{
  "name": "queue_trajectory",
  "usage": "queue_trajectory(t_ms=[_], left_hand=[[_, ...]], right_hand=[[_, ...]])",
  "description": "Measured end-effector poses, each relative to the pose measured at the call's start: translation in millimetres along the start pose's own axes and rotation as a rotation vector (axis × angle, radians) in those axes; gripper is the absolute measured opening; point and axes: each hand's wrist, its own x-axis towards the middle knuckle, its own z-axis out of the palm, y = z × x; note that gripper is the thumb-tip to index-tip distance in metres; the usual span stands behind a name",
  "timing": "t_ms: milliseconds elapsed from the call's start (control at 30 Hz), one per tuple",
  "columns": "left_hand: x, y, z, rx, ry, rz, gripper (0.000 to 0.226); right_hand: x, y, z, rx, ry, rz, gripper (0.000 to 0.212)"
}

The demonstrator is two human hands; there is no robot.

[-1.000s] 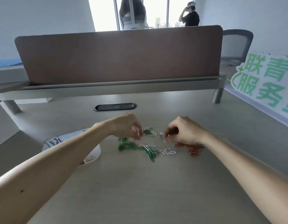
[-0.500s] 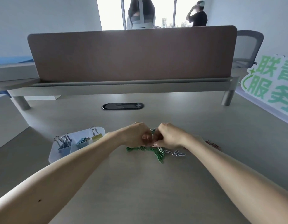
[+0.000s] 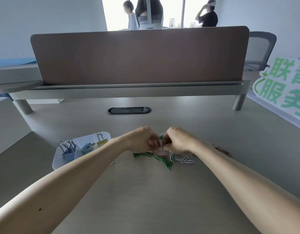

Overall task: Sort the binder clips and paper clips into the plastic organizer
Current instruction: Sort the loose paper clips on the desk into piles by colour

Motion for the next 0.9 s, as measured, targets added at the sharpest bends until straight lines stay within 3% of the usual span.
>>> queue_trajectory(t_ms=[267,533,600,767,900], left_hand=[[0,2,5,-0.040,0.041,0.000,0.008],[4,12,4,0.107,-0.127,0.021,0.015],[3,11,2,0.161,-0.177,-0.007,0.015],[1,8,2,0.236,-0.203,-0.062,0.013],[6,20,-8,0.193,-0.125,-0.045,0.011]], right_hand=[[-2,10,-7,0.115,0.065,0.116,0.018],[-4,17,-7,0.133,0.046,0.073,0.006],[-6,17,-9,0.156,0.083,0.068,0.014],[-24,33,-33,0.315,0.298,0.064,0.010],[-48,57,-47,0.319,0.349,0.122,0.009]])
